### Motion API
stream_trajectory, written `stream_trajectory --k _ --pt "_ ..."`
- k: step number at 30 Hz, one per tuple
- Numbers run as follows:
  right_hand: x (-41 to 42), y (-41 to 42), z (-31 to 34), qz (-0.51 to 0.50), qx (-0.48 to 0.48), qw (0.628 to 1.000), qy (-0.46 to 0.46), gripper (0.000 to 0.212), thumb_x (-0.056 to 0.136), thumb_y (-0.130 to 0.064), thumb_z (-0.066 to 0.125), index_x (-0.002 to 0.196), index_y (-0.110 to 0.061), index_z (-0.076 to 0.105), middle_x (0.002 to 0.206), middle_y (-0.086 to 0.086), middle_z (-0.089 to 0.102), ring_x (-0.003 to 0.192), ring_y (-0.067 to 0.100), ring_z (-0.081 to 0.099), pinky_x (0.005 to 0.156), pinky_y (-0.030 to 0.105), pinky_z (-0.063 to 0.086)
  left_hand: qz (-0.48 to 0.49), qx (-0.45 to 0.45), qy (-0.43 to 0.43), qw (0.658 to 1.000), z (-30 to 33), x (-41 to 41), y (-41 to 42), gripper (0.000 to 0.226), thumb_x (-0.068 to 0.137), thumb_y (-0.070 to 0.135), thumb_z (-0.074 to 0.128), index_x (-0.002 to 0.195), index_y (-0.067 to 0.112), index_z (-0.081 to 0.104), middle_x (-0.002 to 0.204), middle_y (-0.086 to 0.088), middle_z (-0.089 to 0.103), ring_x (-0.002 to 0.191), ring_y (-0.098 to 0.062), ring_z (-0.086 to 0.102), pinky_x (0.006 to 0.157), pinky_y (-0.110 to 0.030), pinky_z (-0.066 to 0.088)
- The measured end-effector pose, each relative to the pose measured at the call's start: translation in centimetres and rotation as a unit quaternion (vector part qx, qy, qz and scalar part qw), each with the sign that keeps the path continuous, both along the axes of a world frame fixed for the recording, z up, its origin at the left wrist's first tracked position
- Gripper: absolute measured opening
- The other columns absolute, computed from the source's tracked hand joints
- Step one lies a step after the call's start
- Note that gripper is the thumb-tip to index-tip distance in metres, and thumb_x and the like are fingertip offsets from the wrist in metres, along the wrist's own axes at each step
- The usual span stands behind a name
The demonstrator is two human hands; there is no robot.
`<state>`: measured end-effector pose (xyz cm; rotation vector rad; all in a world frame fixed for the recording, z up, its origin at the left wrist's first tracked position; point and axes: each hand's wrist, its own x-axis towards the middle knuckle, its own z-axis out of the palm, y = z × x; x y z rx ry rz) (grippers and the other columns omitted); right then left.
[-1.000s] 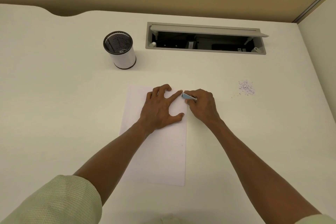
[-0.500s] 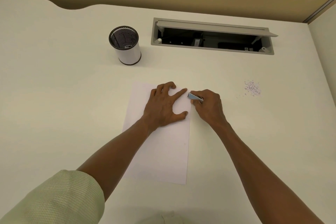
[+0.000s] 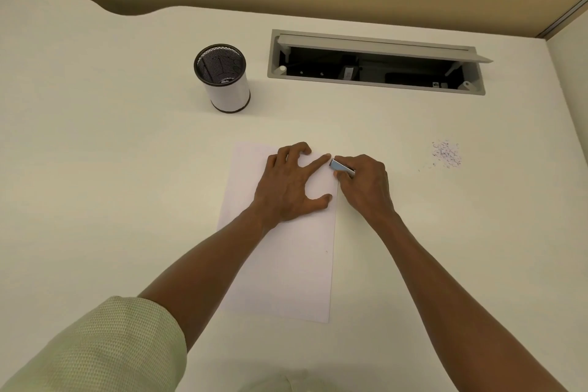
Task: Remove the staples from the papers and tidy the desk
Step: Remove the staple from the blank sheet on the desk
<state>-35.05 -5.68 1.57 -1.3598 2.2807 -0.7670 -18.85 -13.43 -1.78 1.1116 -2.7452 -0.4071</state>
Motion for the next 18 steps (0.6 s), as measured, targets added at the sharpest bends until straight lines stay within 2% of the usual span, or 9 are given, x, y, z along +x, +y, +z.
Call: stream_trajectory --k 5,9,13,18 --pt "0.2 -0.3 -0.2 -0.001 0.007 1.0 0.029 0.015 0.084 -0.013 0.061 0.093 -0.012 0.073 0.082 0.012 0.069 0.08 0.031 0.06 0.071 0.046 0.05 -0.003 0.004 0.003 1.0 0.0 0.0 0.0 0.08 0.075 0.076 0.051 0.147 0.041 0.043 0.14 -0.001 0.041 0.128 -0.025 0.038 0.1 -0.04 0.036" --pt "-0.2 -0.9 0.0 0.03 0.024 0.998 0.044 0.021 0.084 -0.015 0.06 0.097 -0.023 0.074 0.084 0.008 0.07 0.08 0.031 0.061 0.069 0.045 0.051 -0.001 0.001 -0.002 1.0 0.1 0.0 0.0 0.079 0.075 0.076 0.051 0.146 0.041 0.044 0.14 0.0 0.04 0.129 -0.024 0.038 0.101 -0.039 0.036" --pt "-1.4 -1.4 0.7 0.075 0.067 0.994 0.041 0.031 0.082 -0.014 0.06 0.101 -0.033 0.075 0.085 0.002 0.072 0.082 0.025 0.062 0.069 0.037 0.049 -0.002 -0.002 -0.005 1.0 0.2 -0.1 0.0 0.079 0.075 0.076 0.051 0.145 0.041 0.044 0.14 0.0 0.04 0.127 -0.025 0.038 0.099 -0.039 0.037" --pt "-2.6 -1.8 0.8 0.123 0.066 0.99 0.031 0.03 0.083 -0.017 0.064 0.107 -0.032 0.074 0.091 0.004 0.072 0.087 0.026 0.063 0.075 0.043 0.05 -0.001 0.0 -0.001 1.0 0.3 -0.1 0.0 0.08 0.074 0.075 0.053 0.145 0.041 0.044 0.139 0.0 0.041 0.127 -0.025 0.038 0.099 -0.039 0.037"
